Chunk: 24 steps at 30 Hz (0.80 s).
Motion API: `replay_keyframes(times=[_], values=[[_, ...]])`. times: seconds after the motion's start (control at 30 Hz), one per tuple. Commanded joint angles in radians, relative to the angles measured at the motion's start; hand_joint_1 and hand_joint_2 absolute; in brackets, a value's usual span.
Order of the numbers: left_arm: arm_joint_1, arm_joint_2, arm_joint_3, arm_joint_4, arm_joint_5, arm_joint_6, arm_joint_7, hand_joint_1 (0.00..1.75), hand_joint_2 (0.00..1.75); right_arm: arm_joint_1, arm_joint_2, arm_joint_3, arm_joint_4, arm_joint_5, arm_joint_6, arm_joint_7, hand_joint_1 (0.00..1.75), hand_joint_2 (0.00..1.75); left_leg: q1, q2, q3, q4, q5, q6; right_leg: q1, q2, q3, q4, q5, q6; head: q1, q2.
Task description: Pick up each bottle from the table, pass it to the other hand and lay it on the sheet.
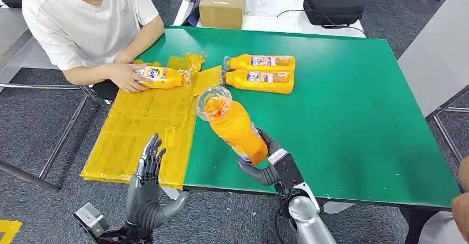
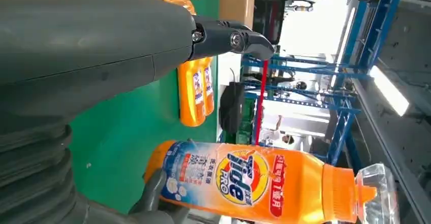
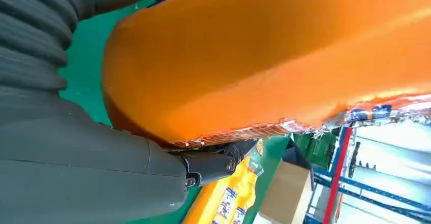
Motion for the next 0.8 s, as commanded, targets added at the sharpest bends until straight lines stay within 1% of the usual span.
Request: replay_keyframes(times=[0.03, 0.07, 0.13, 0.17, 0.23, 0.27, 0.33, 0.37, 0.43, 0.47, 0.57, 0.67, 0.73, 0.77, 0.8], values=[[-0.148, 0.035, -0.109, 0.222, 0.116, -0.065, 0.033, 0.00, 1.75, -0.214, 0.008, 0.210, 0.313, 0.084, 0.073, 0.010, 1.75, 1.75, 0.000, 0.002, 0.003, -0.002, 0.000, -0.001, 0.000, 0.002, 0.002, -0.001, 0.001, -0.001, 0.000, 0.000], [-0.156, 0.035, -0.116, 0.223, 0.119, -0.061, 0.025, 0.00, 1.75, -0.251, 0.038, 0.236, 0.356, 0.092, 0.065, 0.009, 1.75, 1.75, 0.001, 0.004, 0.006, -0.002, 0.000, -0.002, 0.001, 0.004, 0.004, -0.002, 0.001, -0.002, 0.000, 0.000], [-0.157, 0.035, -0.113, 0.205, 0.145, -0.061, 0.021, 0.00, 1.75, -0.302, 0.070, 0.286, 0.403, 0.091, 0.058, 0.016, 1.75, 1.75, 0.001, 0.005, 0.003, -0.001, 0.000, -0.001, 0.001, 0.005, 0.001, 0.000, 0.001, -0.002, 0.000, 0.000], [-0.156, 0.034, -0.110, 0.195, 0.142, -0.050, 0.019, 0.00, 1.75, -0.317, 0.080, 0.300, 0.415, 0.092, 0.059, 0.022, 1.75, 1.75, 0.001, 0.008, 0.005, -0.001, -0.001, -0.002, 0.001, 0.008, 0.002, 0.000, 0.001, -0.003, 0.000, 0.000], [-0.157, 0.034, -0.109, 0.183, 0.143, -0.043, 0.027, 0.00, 1.75, -0.337, 0.093, 0.326, 0.434, 0.094, 0.059, 0.027, 1.75, 1.75, 0.001, 0.004, 0.003, -0.001, 0.000, -0.002, 0.001, 0.004, 0.001, 0.000, 0.001, -0.002, 0.000, 0.000], [-0.158, 0.033, -0.107, 0.185, 0.157, -0.046, 0.040, 0.00, 1.75, -0.346, 0.101, 0.340, 0.441, 0.091, 0.063, 0.029, 1.75, 1.75, 0.001, 0.005, 0.004, 0.000, -0.001, -0.002, 0.001, 0.005, 0.001, 0.001, 0.000, -0.002, 0.000, 0.000], [-0.161, 0.031, -0.103, 0.190, 0.165, -0.052, 0.040, 0.00, 1.75, -0.366, 0.111, 0.379, 0.448, 0.102, 0.058, 0.033, 1.75, 1.75, 0.001, 0.003, 0.003, -0.001, 0.001, -0.002, 0.001, 0.002, 0.002, 0.000, 0.000, -0.001, 0.000, 0.000], [-0.163, 0.029, -0.098, 0.193, 0.167, -0.052, 0.040, 0.00, 1.75, -0.374, 0.114, 0.396, 0.451, 0.108, 0.060, 0.037, 1.75, 1.75, 0.002, 0.004, 0.005, -0.001, -0.001, -0.002, 0.001, 0.004, 0.003, 0.000, 0.000, -0.002, 0.000, 0.000], [-0.167, 0.022, -0.085, 0.197, 0.186, -0.054, 0.043, 0.00, 1.75, -0.389, 0.121, 0.420, 0.458, 0.114, 0.061, 0.039, 1.75, 1.75, 0.001, 0.003, 0.002, -0.001, 0.001, -0.001, 0.001, 0.003, 0.001, 0.001, 0.000, -0.001, 0.000, 0.000], [-0.169, 0.021, -0.080, 0.195, 0.191, -0.055, 0.042, 0.00, 1.75, -0.394, 0.126, 0.433, 0.459, 0.118, 0.067, 0.039, 1.75, 1.75, 0.001, 0.004, 0.005, 0.000, -0.001, -0.002, 0.001, 0.004, 0.003, 0.001, 0.000, -0.002, 0.000, 0.000], [-0.165, 0.004, -0.061, 0.171, 0.201, -0.056, 0.041, 0.00, 1.75, -0.410, 0.133, 0.474, 0.468, 0.133, 0.065, 0.042, 1.75, 1.75, 0.001, 0.003, 0.004, 0.000, 0.000, -0.002, 0.001, 0.003, 0.003, 0.001, 0.000, -0.002, 0.000, 0.000], [-0.166, 0.000, -0.055, 0.162, 0.202, -0.056, 0.045, 0.00, 1.75, -0.415, 0.141, 0.490, 0.474, 0.136, 0.059, 0.041, 1.75, 1.75, 0.002, 0.003, 0.005, 0.000, -0.001, -0.003, 0.002, 0.003, 0.004, 0.001, -0.001, -0.003, 0.000, 0.000], [-0.166, 0.000, -0.055, 0.162, 0.202, -0.056, 0.045, 0.00, 1.75, -0.415, 0.141, 0.490, 0.474, 0.136, 0.059, 0.041, 1.75, 1.75, 0.001, 0.001, 0.001, 0.000, 0.001, -0.001, 0.001, 0.001, 0.001, 0.001, 0.000, -0.001, 0.000, 0.000], [-0.166, 0.000, -0.055, 0.162, 0.202, -0.056, 0.045, 0.00, 1.75, -0.415, 0.141, 0.490, 0.474, 0.136, 0.059, 0.041, 1.75, 1.75, 0.002, 0.002, 0.003, 0.000, 0.000, -0.002, 0.001, 0.001, 0.003, 0.001, -0.001, -0.002, 0.000, 0.000], [-0.166, 0.000, -0.055, 0.162, 0.202, -0.056, 0.045, 0.00, 1.75, -0.415, 0.141, 0.490, 0.474, 0.136, 0.059, 0.041, 1.75, 1.75, 0.001, 0.001, 0.001, 0.000, 0.001, -0.002, 0.001, 0.001, 0.001, 0.001, 0.000, -0.001, 0.000, 0.000]])
